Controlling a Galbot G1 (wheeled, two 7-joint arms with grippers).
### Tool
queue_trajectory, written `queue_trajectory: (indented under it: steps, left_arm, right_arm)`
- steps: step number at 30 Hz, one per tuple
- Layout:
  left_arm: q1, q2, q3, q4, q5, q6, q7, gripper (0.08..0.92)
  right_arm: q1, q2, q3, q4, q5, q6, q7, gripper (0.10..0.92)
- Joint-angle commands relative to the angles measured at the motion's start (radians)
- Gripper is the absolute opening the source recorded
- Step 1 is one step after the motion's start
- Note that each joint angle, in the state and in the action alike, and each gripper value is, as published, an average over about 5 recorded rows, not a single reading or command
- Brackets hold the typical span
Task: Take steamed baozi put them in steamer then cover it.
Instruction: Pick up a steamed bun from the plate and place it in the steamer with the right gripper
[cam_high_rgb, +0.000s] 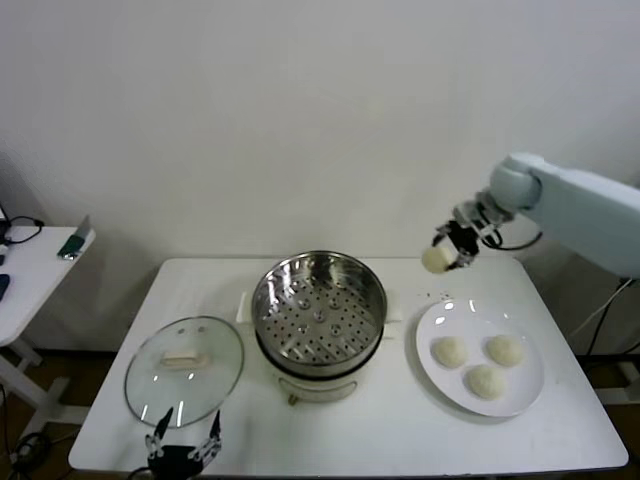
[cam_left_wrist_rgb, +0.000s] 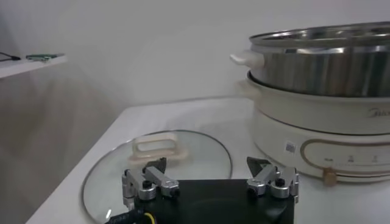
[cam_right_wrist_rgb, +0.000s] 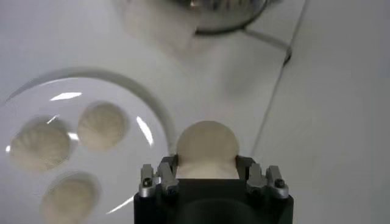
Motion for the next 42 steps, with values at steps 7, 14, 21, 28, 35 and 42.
queue_trajectory:
  steps: [7,14,21,28,35,42]
  left_arm:
    - [-0.013,0.001,-0.006,-0.015,0.003,0.003,0.001,0.823]
    - [-0.019,0.002,-0.005,-0.025,0.002,0.008,0.003,0.823]
    - [-0.013,-0.002,-0.002,-0.031,0.000,0.006,0.003,0.823]
    - [-0.011,-0.004,-0.002,-0.031,-0.001,0.005,0.001,0.823]
    - [-0.011,-0.005,-0.001,-0.028,-0.001,0.003,0.001,0.823]
    - [-0.014,-0.005,0.001,-0.025,-0.003,0.005,0.003,0.823]
  right_arm:
    - [0.118,0.229,-0.103,0.256,-0.176,0.221,0.101,0.636]
    - [-0.062,0.345,-0.072,0.066,-0.412,0.282,0.174,0.636]
    - [-0.189,0.422,-0.043,-0.091,-0.488,0.307,0.207,0.636]
    - [-0.253,0.460,-0.014,-0.204,-0.521,0.328,0.223,0.636]
    - [-0.286,0.494,0.012,-0.301,-0.541,0.356,0.222,0.636]
    - [-0.276,0.517,0.015,-0.339,-0.505,0.399,0.192,0.688]
